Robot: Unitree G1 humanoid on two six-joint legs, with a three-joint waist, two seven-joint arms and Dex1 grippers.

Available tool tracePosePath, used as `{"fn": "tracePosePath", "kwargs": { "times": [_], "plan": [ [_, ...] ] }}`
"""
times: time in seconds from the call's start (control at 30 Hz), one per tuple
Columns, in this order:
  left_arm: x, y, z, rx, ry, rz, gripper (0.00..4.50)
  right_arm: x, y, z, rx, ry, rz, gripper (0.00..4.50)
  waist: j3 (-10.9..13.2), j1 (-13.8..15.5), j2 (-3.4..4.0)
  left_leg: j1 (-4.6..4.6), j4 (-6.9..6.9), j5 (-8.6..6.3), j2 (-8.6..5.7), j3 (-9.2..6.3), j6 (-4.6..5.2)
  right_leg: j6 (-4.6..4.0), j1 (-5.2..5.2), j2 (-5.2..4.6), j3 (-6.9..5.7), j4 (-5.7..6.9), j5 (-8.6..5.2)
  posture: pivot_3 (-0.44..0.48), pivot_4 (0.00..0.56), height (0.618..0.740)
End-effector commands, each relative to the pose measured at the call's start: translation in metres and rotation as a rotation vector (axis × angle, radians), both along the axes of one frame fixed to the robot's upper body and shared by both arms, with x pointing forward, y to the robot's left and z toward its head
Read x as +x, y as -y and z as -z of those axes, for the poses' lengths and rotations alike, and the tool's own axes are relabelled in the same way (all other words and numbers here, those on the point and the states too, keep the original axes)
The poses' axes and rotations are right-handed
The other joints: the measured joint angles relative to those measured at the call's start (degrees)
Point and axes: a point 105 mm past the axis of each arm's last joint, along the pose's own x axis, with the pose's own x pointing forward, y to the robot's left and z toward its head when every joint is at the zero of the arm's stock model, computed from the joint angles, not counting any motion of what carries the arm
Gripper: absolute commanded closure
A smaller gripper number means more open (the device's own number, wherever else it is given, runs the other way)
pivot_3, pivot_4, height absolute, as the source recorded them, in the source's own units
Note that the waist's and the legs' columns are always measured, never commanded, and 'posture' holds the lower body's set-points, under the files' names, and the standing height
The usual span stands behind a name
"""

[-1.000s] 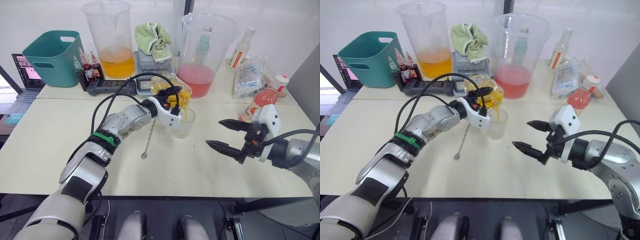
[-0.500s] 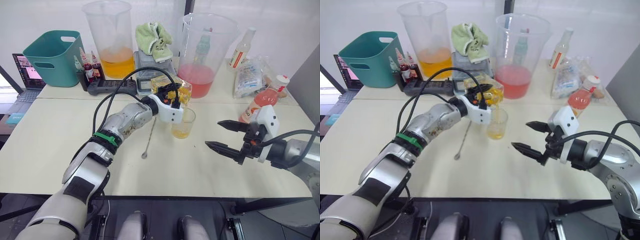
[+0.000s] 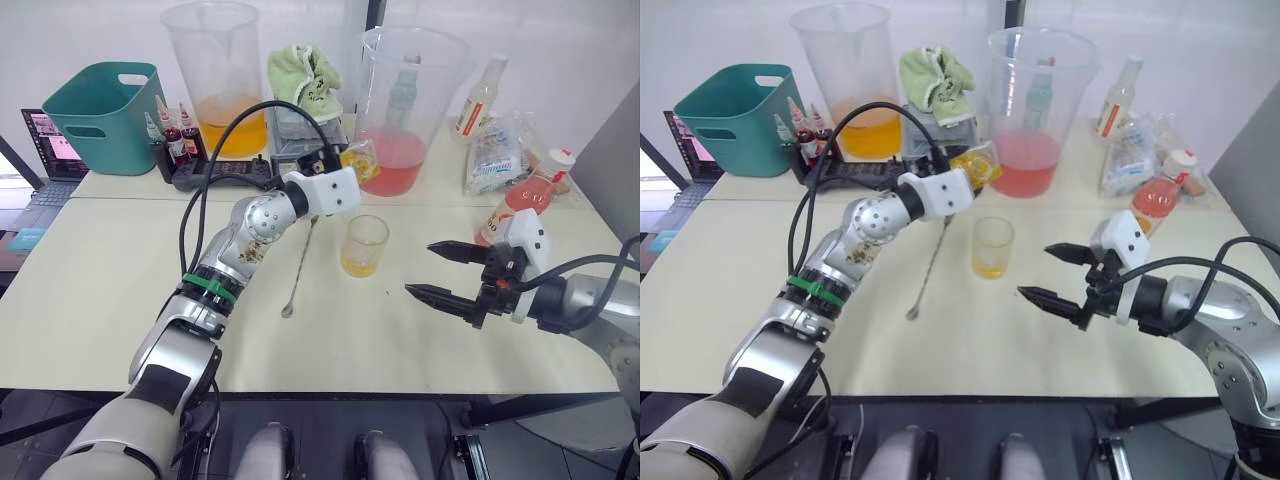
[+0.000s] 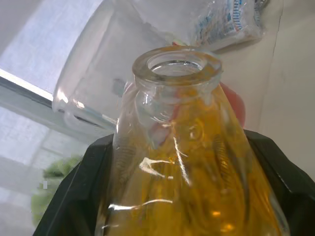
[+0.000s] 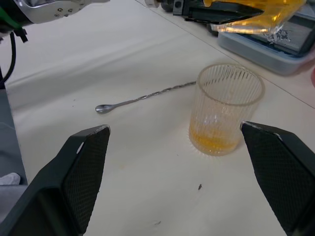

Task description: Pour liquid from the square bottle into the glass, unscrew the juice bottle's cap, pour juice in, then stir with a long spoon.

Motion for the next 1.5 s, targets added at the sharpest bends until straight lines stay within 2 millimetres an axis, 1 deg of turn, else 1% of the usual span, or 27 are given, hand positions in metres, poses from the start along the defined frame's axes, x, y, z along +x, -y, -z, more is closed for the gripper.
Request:
{"fn": "tracePosePath", "kwargs": {
  "times": [0.03,0.1,0.17,0.2,0.23,0.33,0.4,0.47,0.53,0.7,0.93,1.0,1.03,1.07,1.2,1.4,1.5],
  "plan": [
    [-0.005,-0.025,-0.052,-0.269,0.003,-0.042,1.70,0.002,-0.004,-0.011,0.008,0.044,-0.037,0.01,0.0,-0.3,0.00,0.00,0.00,0.00,0.08,-0.01,0.00,0.00,0.00,0.02,0.00,0.00,0.00,0.000,0.150,0.740],
    [0.003,-0.052,-0.052,-0.395,-0.078,-0.126,1.70,0.006,-0.008,-0.013,0.008,0.044,-0.058,0.01,0.0,-0.8,0.00,-0.01,0.00,0.00,0.13,-0.02,0.00,0.00,-0.01,0.05,0.00,0.00,0.00,0.000,0.150,0.740],
    [0.006,-0.066,-0.051,-0.462,-0.122,-0.168,1.70,0.008,-0.009,-0.014,0.007,0.042,-0.072,0.01,0.0,-0.9,0.00,0.00,0.00,0.00,0.17,-0.03,0.00,0.00,0.00,0.07,0.00,-0.01,0.00,0.000,0.150,0.740],
    [0.007,-0.069,-0.051,-0.480,-0.134,-0.176,1.70,0.008,-0.009,-0.014,0.008,0.041,-0.076,0.01,0.0,-0.9,0.00,0.00,0.00,0.00,0.17,-0.04,0.00,0.00,0.00,0.09,0.00,0.00,0.00,0.000,0.150,0.740],
    [0.009,-0.081,-0.050,-0.562,-0.168,-0.205,1.70,0.008,-0.010,-0.014,0.006,0.041,-0.085,0.01,0.0,-0.9,0.00,0.00,0.00,0.00,0.17,-0.04,0.00,-0.01,-0.01,0.08,0.00,0.00,0.00,0.000,0.150,0.740],
    [0.012,-0.113,-0.043,-0.730,-0.235,-0.284,1.70,0.009,-0.012,-0.015,0.008,0.040,-0.111,0.01,0.0,-0.8,0.00,-0.02,0.00,-0.01,0.17,-0.04,0.02,0.00,-0.01,0.02,-0.01,0.01,0.01,0.000,0.150,0.740],
    [0.012,-0.124,-0.040,-0.762,-0.247,-0.314,1.70,0.010,-0.013,-0.016,0.008,0.040,-0.120,0.01,0.0,-0.8,0.00,-0.01,0.01,-0.01,0.16,-0.04,0.02,0.01,0.00,-0.01,-0.01,0.01,0.01,0.000,0.150,0.740],
    [0.011,-0.134,-0.033,-0.801,-0.268,-0.349,1.70,0.011,-0.016,-0.017,0.007,0.042,-0.132,0.01,0.0,-0.8,0.00,-0.01,0.01,-0.02,0.16,-0.06,0.02,0.00,0.00,-0.02,-0.03,0.03,0.02,0.000,0.150,0.740],
    [0.010,-0.140,-0.026,-0.841,-0.286,-0.372,1.70,0.013,-0.017,-0.018,0.007,0.044,-0.139,0.01,0.0,-0.6,0.00,-0.01,0.02,-0.01,0.15,-0.05,0.02,0.01,0.00,-0.04,-0.02,0.04,0.03,0.000,0.150,0.740],
    [0.011,-0.149,-0.011,-0.851,-0.311,-0.445,1.70,0.015,-0.019,-0.018,0.005,0.044,-0.145,0.01,0.0,-0.1,-0.01,-0.02,0.03,-0.01,0.08,-0.06,0.02,0.06,0.01,-0.13,-0.06,0.04,0.06,0.000,0.150,0.740],
    [0.012,-0.152,0.006,-0.841,-0.360,-0.485,1.70,0.016,-0.020,-0.018,0.001,0.044,-0.150,0.01,0.0,0.0,-0.02,-0.01,0.03,-0.01,0.07,-0.05,0.02,0.07,0.02,-0.14,-0.05,0.04,0.08,0.000,0.150,0.740],
    [0.012,-0.152,0.008,-0.847,-0.367,-0.489,0.68,0.016,-0.020,-0.018,0.001,0.044,-0.153,0.00,0.0,0.0,-0.02,-0.01,0.03,-0.02,0.07,-0.05,0.02,0.07,0.02,-0.14,-0.04,0.04,0.08,0.000,0.150,0.740],
    [0.012,-0.152,0.008,-0.842,-0.366,-0.489,0.38,0.016,-0.020,-0.018,0.002,0.044,-0.154,0.00,0.0,0.0,-0.02,-0.01,0.03,-0.01,0.08,-0.05,0.02,0.06,0.02,-0.14,-0.05,0.05,0.08,0.000,0.150,0.740],
    [0.011,-0.152,0.008,-0.840,-0.361,-0.492,0.03,0.016,-0.021,-0.018,0.003,0.045,-0.155,0.00,0.0,-0.1,-0.01,0.01,0.02,-0.02,0.08,-0.05,0.02,0.06,0.04,-0.14,-0.04,0.04,0.08,0.000,0.150,0.740],
    [0.009,-0.152,0.004,-0.838,-0.344,-0.486,0.03,0.016,-0.021,-0.018,0.003,0.046,-0.156,0.00,0.0,-0.1,-0.01,0.07,0.02,-0.02,0.07,-0.05,0.02,0.06,0.09,-0.15,-0.03,0.05,0.08,0.000,0.150,0.740],
    [0.005,-0.153,-0.012,-0.835,-0.287,-0.461,0.03,0.016,-0.023,-0.019,0.005,0.047,-0.159,0.00,0.0,-0.1,-0.01,0.08,0.03,-0.02,0.07,-0.05,0.02,0.07,0.09,-0.15,-0.02,0.06,0.09,0.000,0.150,0.740],
    [0.000,-0.154,-0.033,-0.853,-0.219,-0.418,0.03,0.017,-0.023,-0.020,0.006,0.049,-0.162,0.00,0.0,-0.1,-0.01,0.08,0.03,-0.01,0.07,-0.04,0.02,0.06,0.10,-0.16,-0.02,0.06,0.09,0.000,0.150,0.740]
  ]
}}
